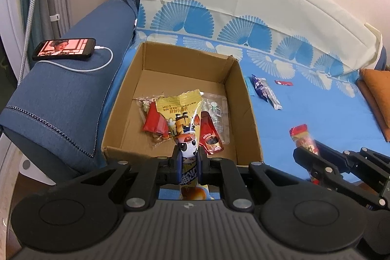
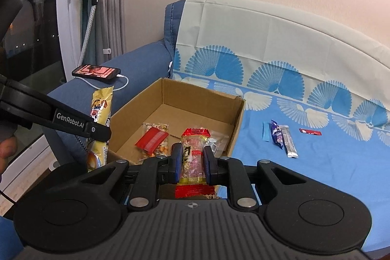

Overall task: Organize snacks
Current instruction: 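Carry the yellow bag and red snack stick with both tools over the box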

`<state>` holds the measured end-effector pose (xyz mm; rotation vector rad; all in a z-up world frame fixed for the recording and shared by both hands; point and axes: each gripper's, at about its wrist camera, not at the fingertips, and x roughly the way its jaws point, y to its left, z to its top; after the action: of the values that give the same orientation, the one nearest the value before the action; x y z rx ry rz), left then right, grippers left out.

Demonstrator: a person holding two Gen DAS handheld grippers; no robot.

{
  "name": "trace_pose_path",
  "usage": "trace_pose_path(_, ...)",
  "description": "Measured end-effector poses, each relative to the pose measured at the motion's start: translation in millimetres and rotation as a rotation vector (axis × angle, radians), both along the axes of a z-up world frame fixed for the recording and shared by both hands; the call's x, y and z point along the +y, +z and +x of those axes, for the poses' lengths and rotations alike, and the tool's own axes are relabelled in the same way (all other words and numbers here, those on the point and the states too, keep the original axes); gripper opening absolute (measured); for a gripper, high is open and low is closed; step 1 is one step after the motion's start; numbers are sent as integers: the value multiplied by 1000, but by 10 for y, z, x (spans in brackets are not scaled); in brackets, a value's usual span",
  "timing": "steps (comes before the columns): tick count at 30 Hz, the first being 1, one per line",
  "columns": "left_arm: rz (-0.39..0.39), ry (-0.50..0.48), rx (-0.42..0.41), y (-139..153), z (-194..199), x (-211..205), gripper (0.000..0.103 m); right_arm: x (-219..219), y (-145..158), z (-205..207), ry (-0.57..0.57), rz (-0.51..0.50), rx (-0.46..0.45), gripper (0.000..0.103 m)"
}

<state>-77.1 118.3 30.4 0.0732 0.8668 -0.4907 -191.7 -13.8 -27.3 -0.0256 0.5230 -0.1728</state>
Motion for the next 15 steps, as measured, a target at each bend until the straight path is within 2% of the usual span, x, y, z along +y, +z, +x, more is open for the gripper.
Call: trace_pose_path(15,-7,24,14,-41,115,15,12,-22,-56,78,6,0,31,20)
